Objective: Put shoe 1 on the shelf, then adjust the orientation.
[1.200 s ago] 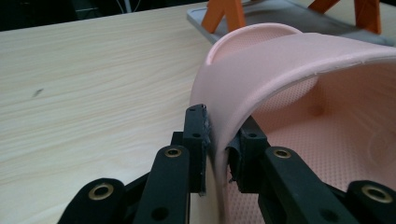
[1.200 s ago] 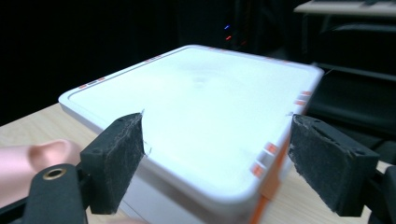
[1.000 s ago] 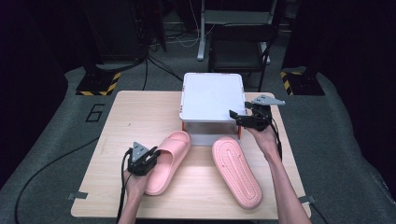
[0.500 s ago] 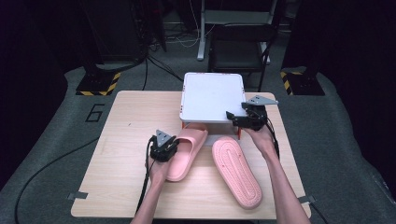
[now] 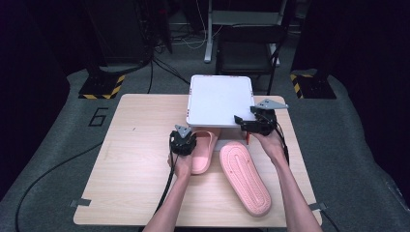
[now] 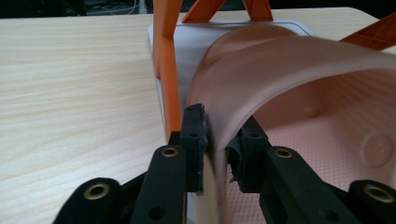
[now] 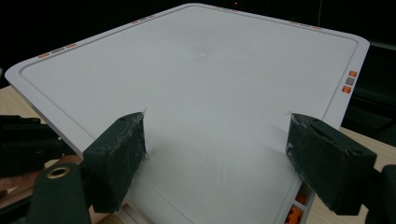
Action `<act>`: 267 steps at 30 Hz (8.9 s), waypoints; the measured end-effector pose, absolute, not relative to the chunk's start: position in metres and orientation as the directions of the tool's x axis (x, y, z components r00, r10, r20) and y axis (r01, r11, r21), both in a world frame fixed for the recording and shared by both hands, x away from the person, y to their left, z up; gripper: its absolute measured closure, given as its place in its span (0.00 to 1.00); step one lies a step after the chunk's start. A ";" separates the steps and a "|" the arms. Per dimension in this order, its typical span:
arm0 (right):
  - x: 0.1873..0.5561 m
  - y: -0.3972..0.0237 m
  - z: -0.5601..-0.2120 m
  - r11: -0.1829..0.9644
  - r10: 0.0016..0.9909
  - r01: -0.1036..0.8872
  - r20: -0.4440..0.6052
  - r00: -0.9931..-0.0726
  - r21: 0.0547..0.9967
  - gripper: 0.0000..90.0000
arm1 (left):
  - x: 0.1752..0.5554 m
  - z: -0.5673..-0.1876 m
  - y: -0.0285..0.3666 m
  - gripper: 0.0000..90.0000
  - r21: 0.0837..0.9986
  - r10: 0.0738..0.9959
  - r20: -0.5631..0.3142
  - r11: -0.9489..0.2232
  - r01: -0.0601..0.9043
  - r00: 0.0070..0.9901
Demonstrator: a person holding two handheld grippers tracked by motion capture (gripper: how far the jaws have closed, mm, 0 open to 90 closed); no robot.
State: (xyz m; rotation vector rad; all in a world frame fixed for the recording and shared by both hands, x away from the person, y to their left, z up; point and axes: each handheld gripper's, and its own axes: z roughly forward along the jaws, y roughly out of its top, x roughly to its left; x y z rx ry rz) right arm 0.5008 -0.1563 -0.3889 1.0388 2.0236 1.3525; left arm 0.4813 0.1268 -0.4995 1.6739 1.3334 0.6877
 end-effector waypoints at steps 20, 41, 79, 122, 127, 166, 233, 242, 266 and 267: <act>0.499 -0.154 -0.389 0.217 0.813 0.321 0.012 -0.582 0.922 0.21 | 0.485 -0.502 0.134 0.64 0.878 0.930 -0.224 0.062 0.475 0.292; 0.498 -0.154 -0.388 0.220 0.815 0.335 0.016 -0.580 0.916 0.20 | 0.404 -0.504 0.182 0.15 0.865 0.699 -0.033 -0.338 0.371 0.714; 0.498 -0.154 -0.386 0.230 0.811 0.340 0.013 -0.585 0.912 0.21 | 0.470 -0.520 0.135 0.20 0.823 0.845 0.017 -0.316 0.473 0.534; 0.357 -0.211 -0.444 0.145 0.868 0.312 0.031 -0.496 0.939 0.19 | 0.366 -0.462 0.302 0.18 0.953 0.843 -0.157 -0.007 0.302 0.514; 0.348 -0.206 -0.455 0.189 0.861 0.315 -0.002 -0.509 0.930 0.21 | 0.366 -0.461 0.302 0.19 0.957 0.844 -0.157 0.000 0.291 0.513; 0.330 -0.207 -0.474 0.201 0.825 0.443 0.092 -0.557 0.874 0.20 | 0.368 -0.466 0.295 0.19 0.953 0.864 -0.138 -0.019 0.304 0.484; 0.312 -0.086 -0.503 0.562 0.381 0.270 0.045 -0.924 0.782 0.83 | 0.360 -0.459 0.300 0.22 0.958 0.866 -0.123 -0.024 0.286 0.485; 0.339 -0.098 -0.499 0.520 0.533 0.320 -0.008 -0.846 0.792 0.87 | 0.361 -0.459 0.299 0.22 0.959 0.865 -0.121 -0.024 0.282 0.486; 0.403 -0.110 -0.495 0.367 0.710 0.436 0.055 -0.702 0.822 0.60 | 0.360 -0.461 0.296 0.22 0.956 0.861 -0.118 -0.035 0.290 0.495; 0.403 -0.110 -0.495 0.367 0.710 0.436 0.055 -0.702 0.822 0.60 | 0.360 -0.461 0.296 0.22 0.956 0.861 -0.118 -0.035 0.290 0.495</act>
